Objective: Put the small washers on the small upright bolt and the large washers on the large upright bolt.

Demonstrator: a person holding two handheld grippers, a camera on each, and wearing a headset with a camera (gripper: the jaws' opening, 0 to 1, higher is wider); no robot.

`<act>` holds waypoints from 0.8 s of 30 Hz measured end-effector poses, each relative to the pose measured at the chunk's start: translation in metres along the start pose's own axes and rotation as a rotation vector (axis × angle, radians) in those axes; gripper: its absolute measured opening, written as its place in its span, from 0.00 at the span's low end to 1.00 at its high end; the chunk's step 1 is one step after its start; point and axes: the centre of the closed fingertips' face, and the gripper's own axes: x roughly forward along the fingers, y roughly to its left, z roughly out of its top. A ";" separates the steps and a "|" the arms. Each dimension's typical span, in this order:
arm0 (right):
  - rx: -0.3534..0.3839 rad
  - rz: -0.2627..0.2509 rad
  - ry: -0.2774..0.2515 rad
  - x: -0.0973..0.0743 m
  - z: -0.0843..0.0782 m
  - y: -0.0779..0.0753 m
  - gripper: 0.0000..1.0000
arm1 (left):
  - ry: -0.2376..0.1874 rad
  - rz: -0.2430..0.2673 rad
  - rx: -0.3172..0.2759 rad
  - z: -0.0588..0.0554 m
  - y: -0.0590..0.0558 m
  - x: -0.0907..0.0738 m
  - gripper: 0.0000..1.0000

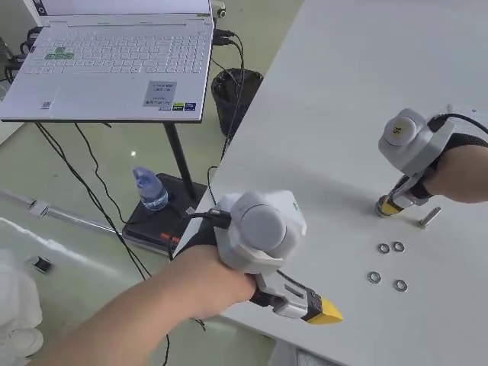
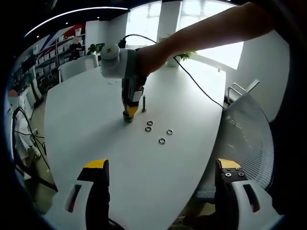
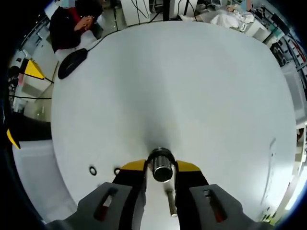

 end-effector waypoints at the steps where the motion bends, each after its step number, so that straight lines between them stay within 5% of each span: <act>1: 0.005 0.003 0.000 0.001 0.000 0.000 0.21 | -0.001 0.001 0.001 0.000 0.000 0.000 0.92; 24: -0.010 0.004 0.010 0.003 0.000 0.001 0.22 | -0.027 0.007 0.007 0.005 0.002 0.003 0.94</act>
